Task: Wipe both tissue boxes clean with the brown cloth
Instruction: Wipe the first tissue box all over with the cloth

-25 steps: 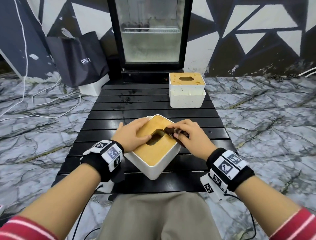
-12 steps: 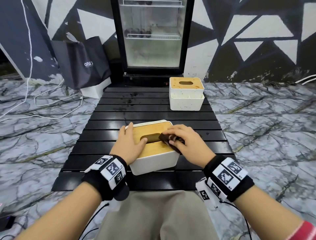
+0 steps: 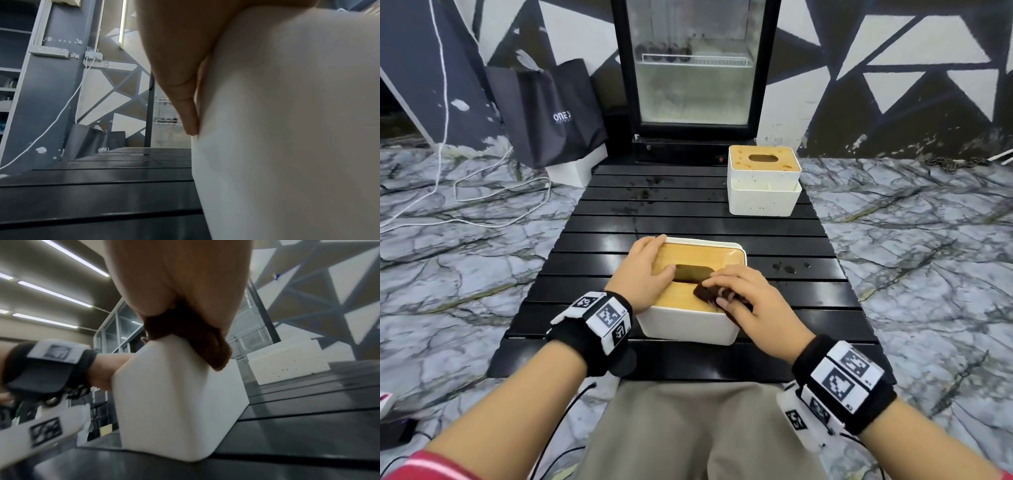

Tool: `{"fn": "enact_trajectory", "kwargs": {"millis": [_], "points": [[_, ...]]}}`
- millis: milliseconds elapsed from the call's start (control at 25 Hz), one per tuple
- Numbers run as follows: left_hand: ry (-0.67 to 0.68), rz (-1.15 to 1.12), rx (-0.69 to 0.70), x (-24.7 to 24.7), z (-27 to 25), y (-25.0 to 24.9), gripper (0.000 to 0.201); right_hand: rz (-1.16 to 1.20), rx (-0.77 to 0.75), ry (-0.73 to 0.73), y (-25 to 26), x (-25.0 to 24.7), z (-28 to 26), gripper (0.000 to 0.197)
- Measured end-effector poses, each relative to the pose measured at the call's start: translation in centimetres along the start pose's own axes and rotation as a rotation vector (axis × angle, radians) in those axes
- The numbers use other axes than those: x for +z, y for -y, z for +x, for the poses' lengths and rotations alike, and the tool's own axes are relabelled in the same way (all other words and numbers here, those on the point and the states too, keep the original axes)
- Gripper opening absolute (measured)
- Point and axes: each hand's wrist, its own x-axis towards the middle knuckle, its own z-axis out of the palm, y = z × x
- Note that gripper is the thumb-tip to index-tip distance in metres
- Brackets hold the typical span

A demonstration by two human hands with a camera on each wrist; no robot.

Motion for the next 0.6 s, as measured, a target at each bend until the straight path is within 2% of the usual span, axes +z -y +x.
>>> {"fn": "enact_trajectory", "kwargs": {"millis": [200, 320, 440, 600], "points": [[-0.023, 0.002, -0.014, 0.0, 0.2, 0.1, 0.059, 0.066, 0.103, 0.07, -1.2, -1.3, 2.5, 0.029], [-0.023, -0.012, -0.02, 0.0, 0.1, -0.1, 0.058, 0.029, 0.141, 0.048, -1.5, -1.8, 4.0, 0.029], [-0.062, -0.059, -0.05, 0.3, -0.1, -0.3, 0.058, 0.012, 0.131, 0.032, -1.3, -1.4, 3.9, 0.03], [-0.065, -0.036, -0.061, 0.4, -0.2, -0.5, 0.058, 0.015, 0.056, 0.032, -0.5, -0.4, 0.8, 0.031]]}}
